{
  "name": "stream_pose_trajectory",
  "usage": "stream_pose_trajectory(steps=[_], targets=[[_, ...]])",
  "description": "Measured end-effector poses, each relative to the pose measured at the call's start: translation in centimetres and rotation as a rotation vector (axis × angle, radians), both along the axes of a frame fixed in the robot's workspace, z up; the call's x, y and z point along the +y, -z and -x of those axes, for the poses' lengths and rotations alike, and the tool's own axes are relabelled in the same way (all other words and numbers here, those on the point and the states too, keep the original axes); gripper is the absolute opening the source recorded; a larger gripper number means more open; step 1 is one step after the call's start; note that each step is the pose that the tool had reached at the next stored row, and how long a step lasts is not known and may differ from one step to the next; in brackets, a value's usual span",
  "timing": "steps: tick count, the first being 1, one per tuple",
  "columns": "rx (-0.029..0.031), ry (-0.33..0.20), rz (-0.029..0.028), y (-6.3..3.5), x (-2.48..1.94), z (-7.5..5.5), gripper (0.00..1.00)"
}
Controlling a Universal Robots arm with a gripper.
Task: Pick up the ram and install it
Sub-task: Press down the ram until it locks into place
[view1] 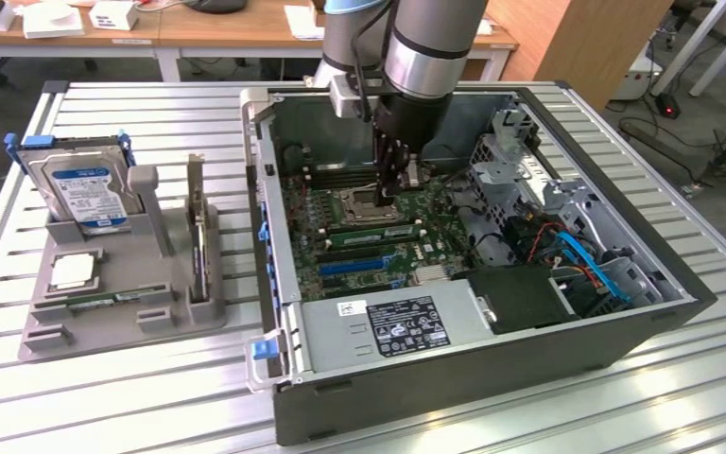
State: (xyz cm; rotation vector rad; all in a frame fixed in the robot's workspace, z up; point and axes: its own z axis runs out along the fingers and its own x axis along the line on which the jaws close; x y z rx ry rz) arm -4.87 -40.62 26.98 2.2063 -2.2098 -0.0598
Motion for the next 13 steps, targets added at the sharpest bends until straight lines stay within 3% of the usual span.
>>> stream_pose_trajectory(steps=[13], targets=[[-0.0001, 0.0, -0.0003, 0.65, -0.18, -0.01, 0.09]])
